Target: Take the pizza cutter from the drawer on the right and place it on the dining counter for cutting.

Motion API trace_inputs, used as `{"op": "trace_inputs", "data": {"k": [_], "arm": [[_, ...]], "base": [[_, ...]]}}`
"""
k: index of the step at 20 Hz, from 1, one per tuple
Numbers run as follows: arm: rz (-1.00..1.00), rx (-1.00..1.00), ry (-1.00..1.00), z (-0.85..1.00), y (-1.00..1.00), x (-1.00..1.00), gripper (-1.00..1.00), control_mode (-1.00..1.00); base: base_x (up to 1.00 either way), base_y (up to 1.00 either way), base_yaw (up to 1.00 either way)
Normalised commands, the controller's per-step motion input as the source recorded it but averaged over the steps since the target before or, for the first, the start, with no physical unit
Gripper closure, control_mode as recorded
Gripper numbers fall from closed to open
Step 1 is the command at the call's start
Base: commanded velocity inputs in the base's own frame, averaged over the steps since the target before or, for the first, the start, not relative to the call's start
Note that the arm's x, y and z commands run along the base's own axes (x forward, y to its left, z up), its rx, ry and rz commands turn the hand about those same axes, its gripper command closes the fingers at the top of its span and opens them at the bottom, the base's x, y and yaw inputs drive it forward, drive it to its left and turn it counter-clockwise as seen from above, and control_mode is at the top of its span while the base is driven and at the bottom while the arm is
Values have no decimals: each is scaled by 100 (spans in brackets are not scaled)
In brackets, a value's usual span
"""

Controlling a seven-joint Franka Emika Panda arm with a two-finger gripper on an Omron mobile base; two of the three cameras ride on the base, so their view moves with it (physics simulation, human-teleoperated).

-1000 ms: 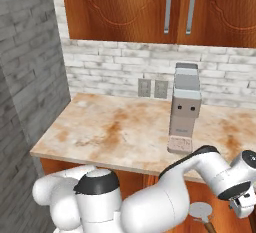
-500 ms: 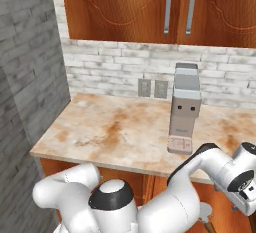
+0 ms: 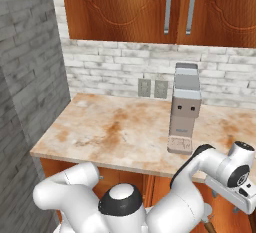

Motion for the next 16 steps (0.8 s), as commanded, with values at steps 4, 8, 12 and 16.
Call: {"op": "trace_inputs", "data": {"k": [4, 8, 12, 16], "arm": [[23, 0, 5, -47, 0, 0, -100, -100], [23, 0, 3, -47, 0, 0, -100, -100], [12, 2, 0, -49, 0, 0, -100, -100], [11, 4, 0, -37, 4, 0, -100, -100]], "base": [[0, 0, 0], [0, 0, 0], [0, 0, 0], [0, 0, 0]]}}
